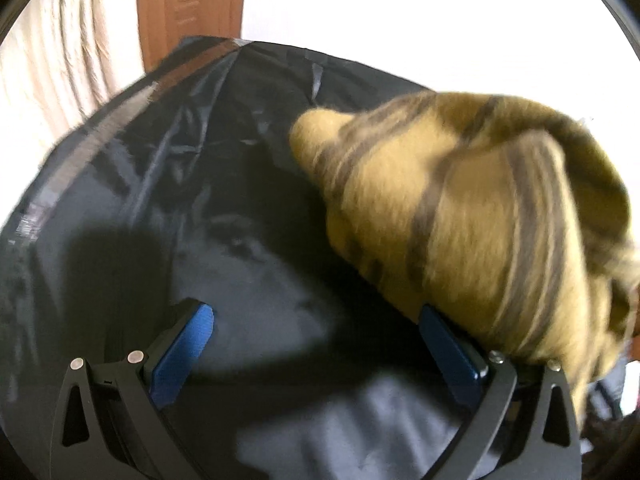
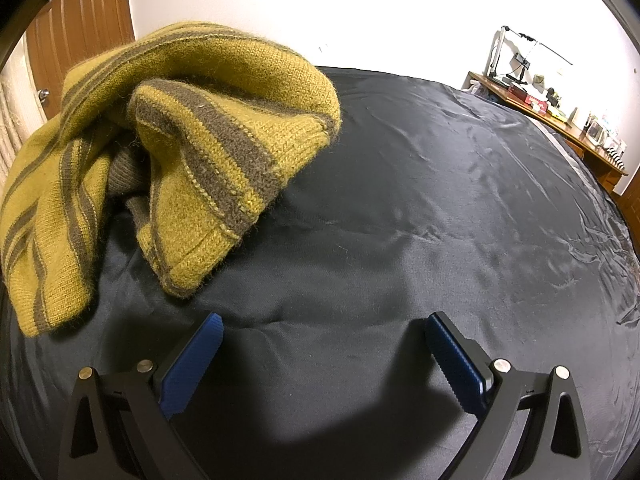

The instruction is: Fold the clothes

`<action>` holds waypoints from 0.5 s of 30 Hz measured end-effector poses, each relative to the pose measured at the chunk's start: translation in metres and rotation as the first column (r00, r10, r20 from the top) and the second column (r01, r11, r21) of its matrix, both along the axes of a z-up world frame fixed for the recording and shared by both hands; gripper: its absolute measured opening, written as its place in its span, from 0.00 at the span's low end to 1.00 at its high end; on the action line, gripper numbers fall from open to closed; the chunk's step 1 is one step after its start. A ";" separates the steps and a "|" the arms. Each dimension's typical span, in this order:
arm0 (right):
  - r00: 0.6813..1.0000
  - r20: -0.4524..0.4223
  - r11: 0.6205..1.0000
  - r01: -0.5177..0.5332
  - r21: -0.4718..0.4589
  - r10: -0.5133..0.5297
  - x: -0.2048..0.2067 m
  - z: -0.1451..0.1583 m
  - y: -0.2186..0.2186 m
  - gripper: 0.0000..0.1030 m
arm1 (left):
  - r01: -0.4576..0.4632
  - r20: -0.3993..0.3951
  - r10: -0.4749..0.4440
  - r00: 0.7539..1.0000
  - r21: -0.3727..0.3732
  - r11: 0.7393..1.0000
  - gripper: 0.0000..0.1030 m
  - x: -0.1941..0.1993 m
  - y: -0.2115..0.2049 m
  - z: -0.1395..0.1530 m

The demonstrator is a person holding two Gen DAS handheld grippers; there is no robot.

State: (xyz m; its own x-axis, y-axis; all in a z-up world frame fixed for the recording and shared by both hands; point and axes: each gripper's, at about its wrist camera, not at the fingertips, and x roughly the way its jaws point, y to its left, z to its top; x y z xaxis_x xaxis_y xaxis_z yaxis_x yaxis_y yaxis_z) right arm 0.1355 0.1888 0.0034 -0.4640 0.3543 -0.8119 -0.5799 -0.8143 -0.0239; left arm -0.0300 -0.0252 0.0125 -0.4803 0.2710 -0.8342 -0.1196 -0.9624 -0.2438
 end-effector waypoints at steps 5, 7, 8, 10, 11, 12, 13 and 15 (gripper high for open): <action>1.000 0.000 1.000 0.001 0.000 -0.001 0.001 0.000 0.000 1.00 | 0.026 0.018 -0.030 0.999 0.170 0.985 1.00 -0.012 -0.011 0.013; 1.000 0.000 1.000 0.001 0.000 -0.001 0.001 0.000 0.000 1.00 | 0.033 0.022 -0.039 0.999 0.234 0.972 1.00 -0.016 -0.013 0.018; 1.000 0.000 1.000 0.001 0.001 -0.001 0.001 0.000 0.000 1.00 | 0.034 0.026 -0.042 0.999 0.273 0.962 1.00 -0.019 -0.014 0.021; 1.000 0.000 1.000 0.002 0.001 -0.002 0.001 0.000 -0.001 1.00 | 0.031 0.036 -0.047 0.998 0.343 0.939 1.00 -0.024 -0.015 0.026; 1.000 0.000 1.000 0.003 0.000 -0.003 0.001 0.000 -0.001 1.00 | 0.032 0.039 -0.050 0.998 0.361 0.932 1.00 -0.025 -0.014 0.026; 1.000 0.000 1.000 0.003 0.000 -0.003 0.001 0.000 -0.001 1.00 | 0.034 0.043 -0.054 0.998 0.374 0.927 1.00 -0.027 -0.012 0.026; 1.000 0.000 1.000 0.004 0.000 -0.004 0.001 0.000 -0.001 1.00 | 0.036 0.049 -0.059 0.997 0.385 0.922 1.00 -0.029 -0.009 0.026; 1.000 -0.001 1.000 0.003 0.000 -0.003 0.001 0.000 -0.001 1.00 | 0.042 0.058 -0.071 0.996 0.400 0.916 1.00 -0.031 -0.003 0.025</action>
